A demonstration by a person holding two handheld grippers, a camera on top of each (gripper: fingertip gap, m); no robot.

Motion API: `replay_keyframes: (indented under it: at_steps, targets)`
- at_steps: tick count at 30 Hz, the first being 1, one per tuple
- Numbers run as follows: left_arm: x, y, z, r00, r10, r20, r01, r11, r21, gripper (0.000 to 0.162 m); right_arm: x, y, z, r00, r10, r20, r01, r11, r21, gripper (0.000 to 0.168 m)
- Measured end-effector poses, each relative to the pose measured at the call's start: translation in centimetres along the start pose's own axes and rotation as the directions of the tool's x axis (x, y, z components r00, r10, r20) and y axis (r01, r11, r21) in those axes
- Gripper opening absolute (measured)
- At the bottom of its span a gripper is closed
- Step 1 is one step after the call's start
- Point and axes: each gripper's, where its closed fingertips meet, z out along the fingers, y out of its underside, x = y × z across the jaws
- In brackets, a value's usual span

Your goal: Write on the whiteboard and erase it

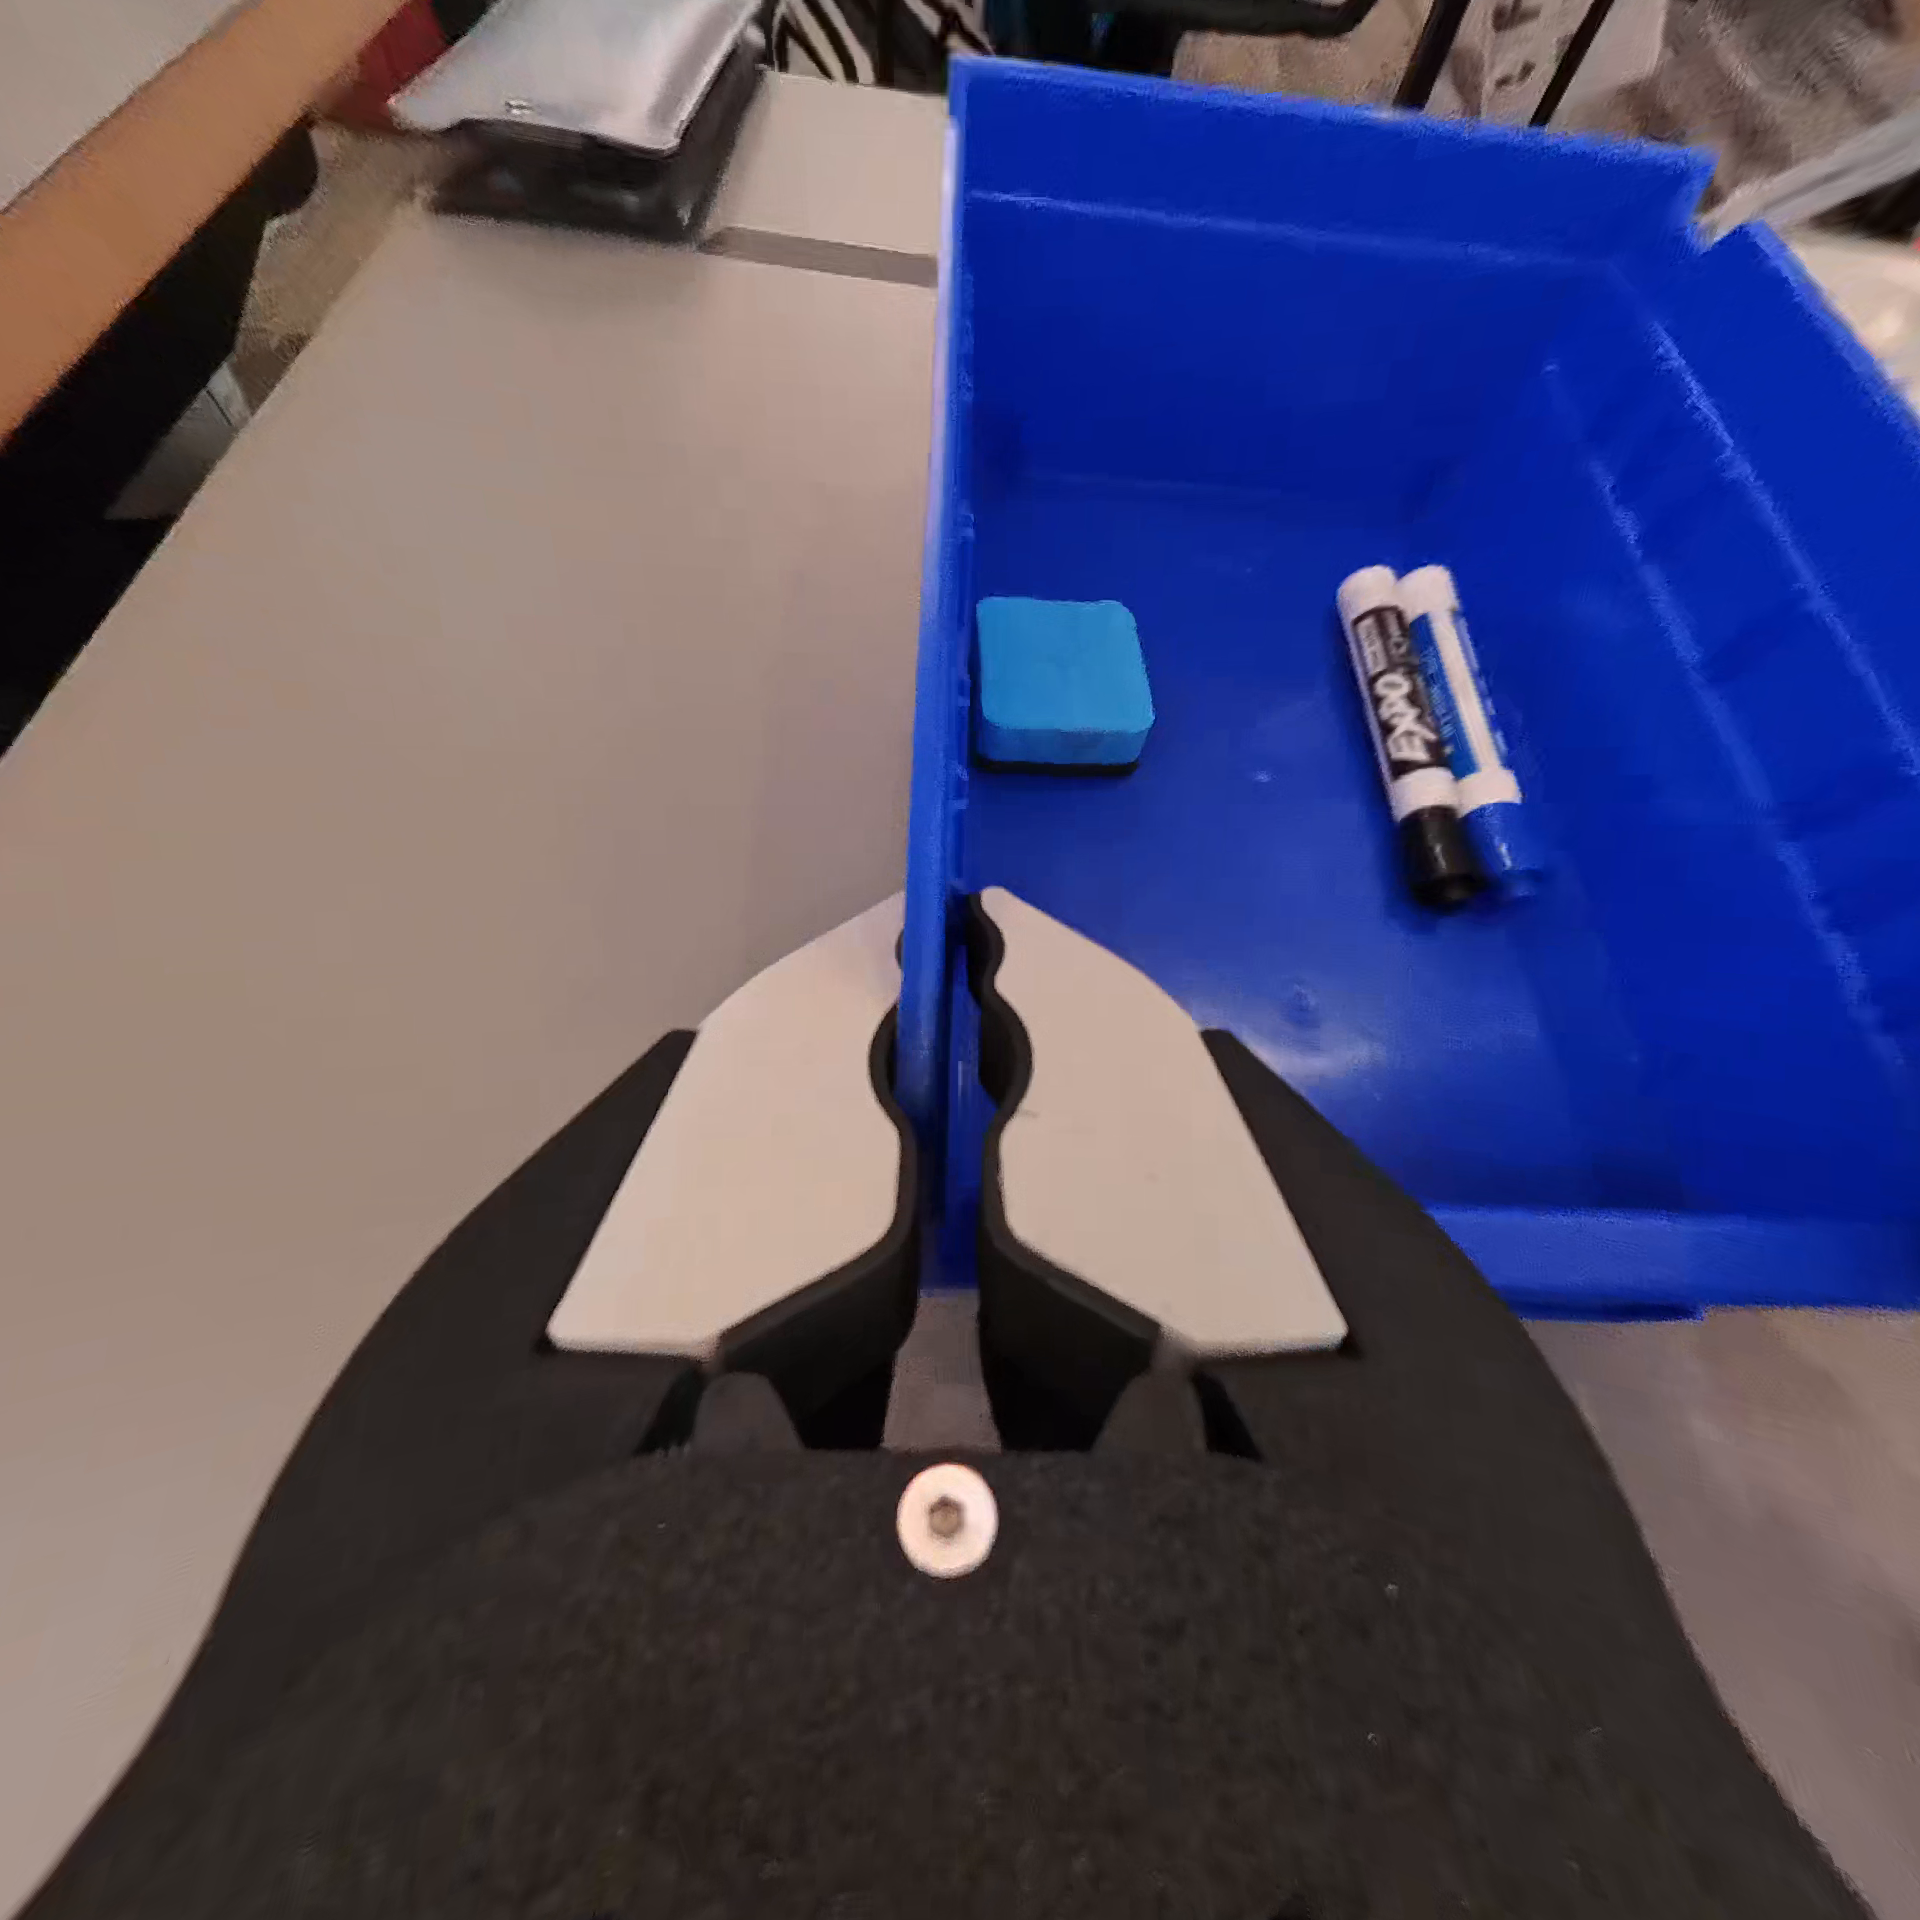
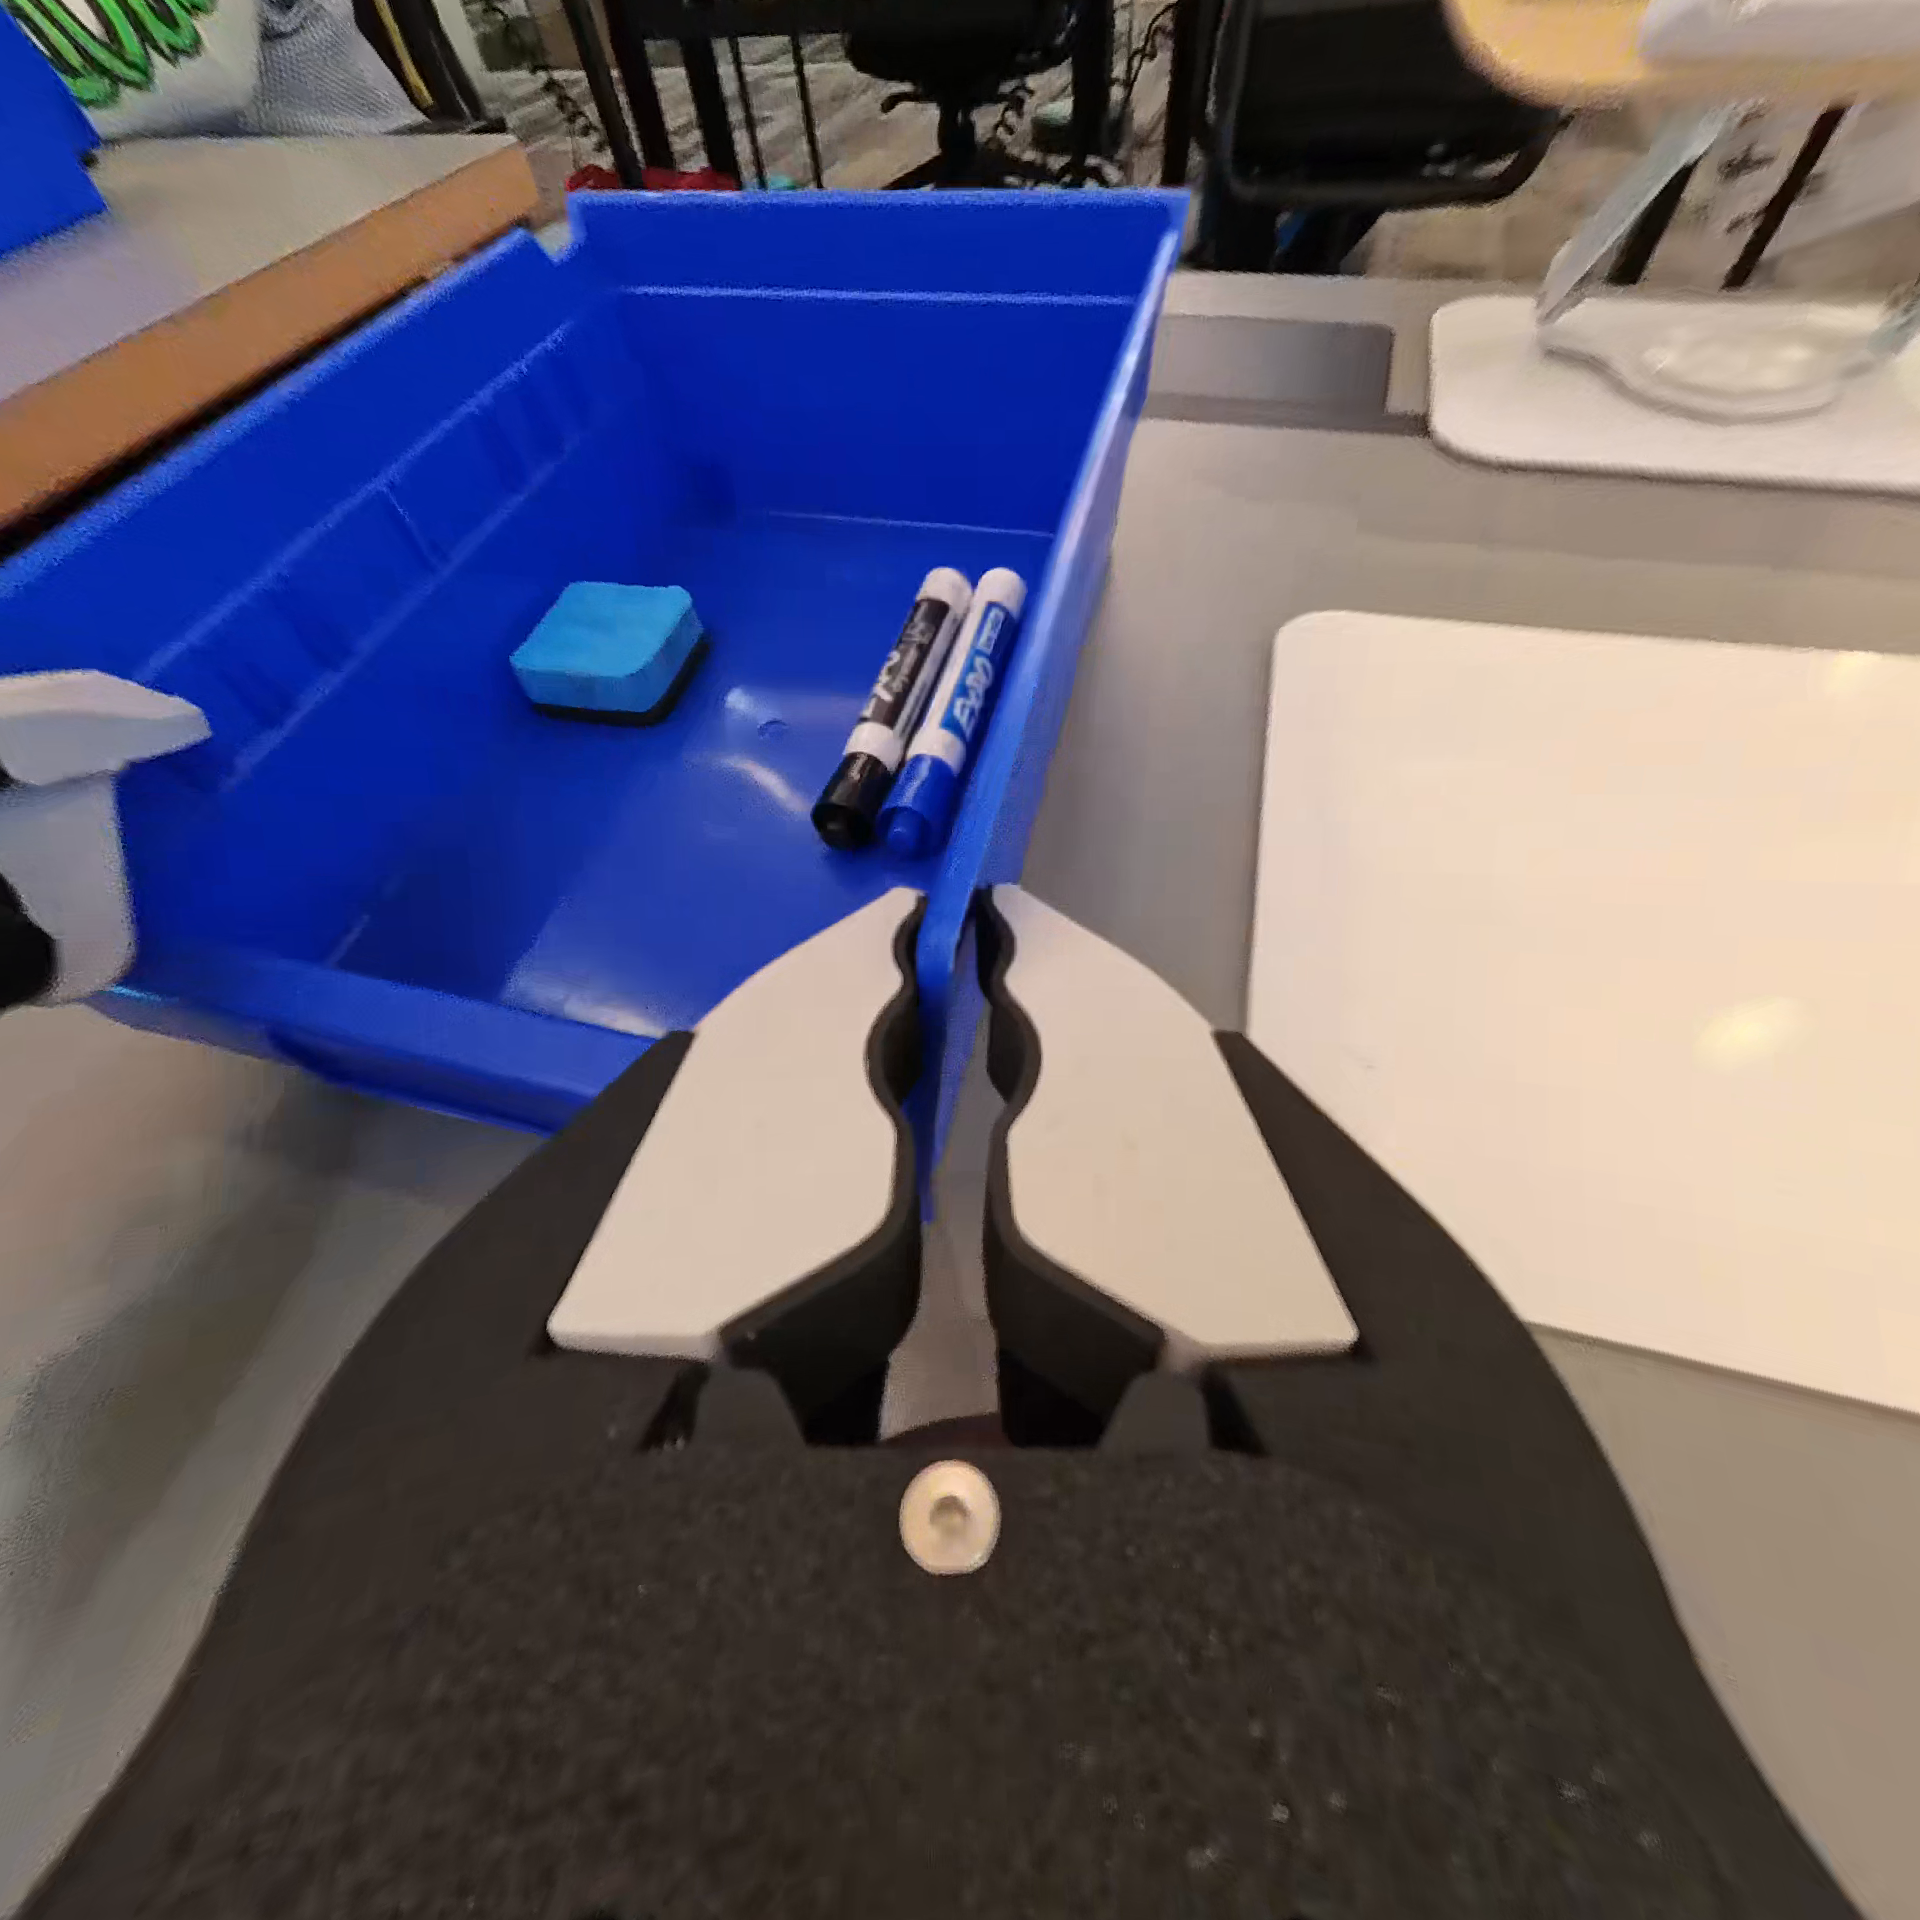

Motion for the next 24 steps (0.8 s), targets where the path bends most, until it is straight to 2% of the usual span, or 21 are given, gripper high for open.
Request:
replay_keyframes:
  at_steps: [2,7,9,10,12,15,17,19,21,24]
  targets:
    - [-0.5,-0.2,0.3,1.0,0.006,0.013,-0.006,1.0,-0.004,0.005,-0.5,-0.1,0.5,0.997,0.066,0.044,-0.065,0.998,-0.023,0.009]
    - [-1.3,-0.9,1.2,1.0,0.004,0.014,-0.004,1.0,-0.003,0.005,-1.0,-0.5,2.0,0.993,0.094,0.077,-0.088,0.993,-0.076,0.011]
    - [-1.7,-1.0,1.5,1.0,0.015,0.011,-0.015,1.0,-0.016,0.005,-1.4,-0.4,1.8,0.991,0.059,0.119,-0.044,0.991,-0.124,0.012]
    - [-2.0,-0.9,1.5,1.0,0.019,0.022,-0.018,0.999,-0.039,0.01,-1.5,-0.7,1.3,0.989,0.029,0.147,-0.011,0.992,-0.126,0.011]
    - [-2.3,-1.3,0.5,0.999,0.002,0.04,0.0,0.999,-0.042,0.039,-1.1,-2.7,-0.8,0.975,-0.044,0.217,0.054,0.998,-0.04,0.019]
    - [-2.4,-3.8,-3.3,0.995,-0.026,0.095,0.021,0.998,0.064,0.051,0.4,-5.9,-6.3,0.906,-0.13,0.403,0.106,0.991,0.082,0.035]
    - [-0.5,-5.5,-6.1,0.998,-0.029,0.056,0.022,0.994,0.111,0.065,2.8,-7.2,-10.3,0.846,-0.18,0.503,0.128,0.982,0.136,0.043]
    - [3.1,-6.5,-8.5,0.999,-0.02,-0.051,0.028,0.988,0.152,0.063,6.6,-8.1,-13.6,0.812,-0.223,0.539,0.138,0.971,0.194,0.059]
    - [6.8,-6.3,-10.3,0.99,-0.007,-0.14,0.031,0.985,0.172,0.063,11.4,-8.6,-16.1,0.815,-0.246,0.524,0.138,0.962,0.235,0.063]
    - [11.5,-4.5,-11.5,0.971,-0.012,-0.239,0.051,0.986,0.16,0.063,19.5,-8.4,-18.3,0.876,-0.244,0.416,0.141,0.954,0.264,0.074]
